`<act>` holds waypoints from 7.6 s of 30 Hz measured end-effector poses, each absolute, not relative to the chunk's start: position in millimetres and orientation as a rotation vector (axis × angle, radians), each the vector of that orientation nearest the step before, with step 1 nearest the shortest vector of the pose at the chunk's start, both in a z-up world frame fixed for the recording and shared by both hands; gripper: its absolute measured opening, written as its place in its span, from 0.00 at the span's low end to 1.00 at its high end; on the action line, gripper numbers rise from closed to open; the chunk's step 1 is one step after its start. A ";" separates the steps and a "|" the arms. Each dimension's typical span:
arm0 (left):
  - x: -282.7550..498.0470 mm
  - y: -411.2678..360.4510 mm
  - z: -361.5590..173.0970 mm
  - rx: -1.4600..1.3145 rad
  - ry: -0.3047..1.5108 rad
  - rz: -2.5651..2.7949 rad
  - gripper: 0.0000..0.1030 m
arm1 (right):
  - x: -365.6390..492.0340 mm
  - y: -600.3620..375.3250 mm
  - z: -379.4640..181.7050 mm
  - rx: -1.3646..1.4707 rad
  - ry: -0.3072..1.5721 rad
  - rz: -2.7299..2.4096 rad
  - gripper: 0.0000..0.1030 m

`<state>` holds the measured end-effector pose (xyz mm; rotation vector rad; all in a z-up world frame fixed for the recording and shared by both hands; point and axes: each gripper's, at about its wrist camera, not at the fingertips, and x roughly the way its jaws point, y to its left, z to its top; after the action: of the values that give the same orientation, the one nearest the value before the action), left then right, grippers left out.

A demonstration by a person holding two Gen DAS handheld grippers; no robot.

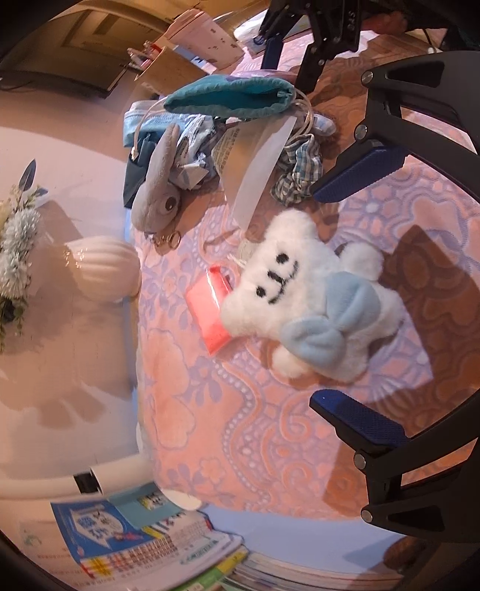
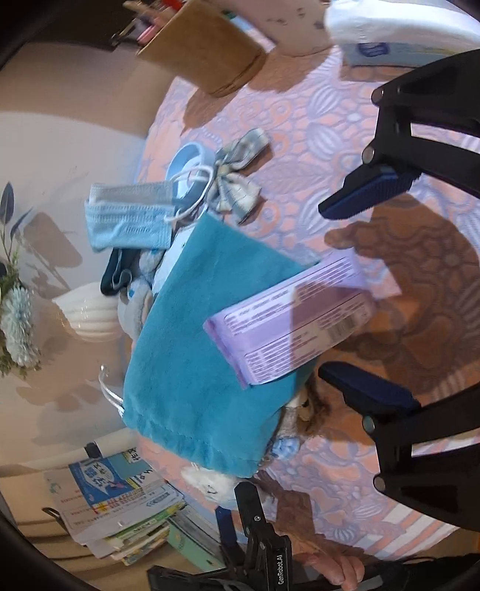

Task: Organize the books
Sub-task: 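Grasp the white plush toy with the left tool while the right tool grasps the purple packet, then carry both items to the glass plate and open both tools, then move both open tools back over the desk, then grasp the pink packet with the left tool while the right tool grasps the teal pouch, then carry the pink packet and teal pouch to the glass plate and release both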

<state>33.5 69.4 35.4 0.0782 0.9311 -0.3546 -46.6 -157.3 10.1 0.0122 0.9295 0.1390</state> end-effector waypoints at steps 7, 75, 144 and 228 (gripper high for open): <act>34.0 68.5 32.3 0.085 0.948 -0.372 0.45 | -46.9 -155.2 6.4 0.006 0.931 0.175 0.43; -73.0 -453.9 135.4 0.354 0.836 -1.044 0.67 | -246.7 -555.4 68.4 0.667 0.727 -0.614 0.38; 121.0 52.6 32.1 0.128 0.985 -0.355 0.84 | -0.2 -141.9 25.7 -0.124 0.900 0.288 0.86; -57.7 -423.3 177.6 0.195 0.708 -1.031 0.53 | -217.5 -533.4 114.5 0.432 0.697 -0.540 0.11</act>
<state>-57.7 -423.3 177.6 0.1951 0.7078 -1.0312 -217.5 -533.4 114.5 0.4322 0.6969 -0.5401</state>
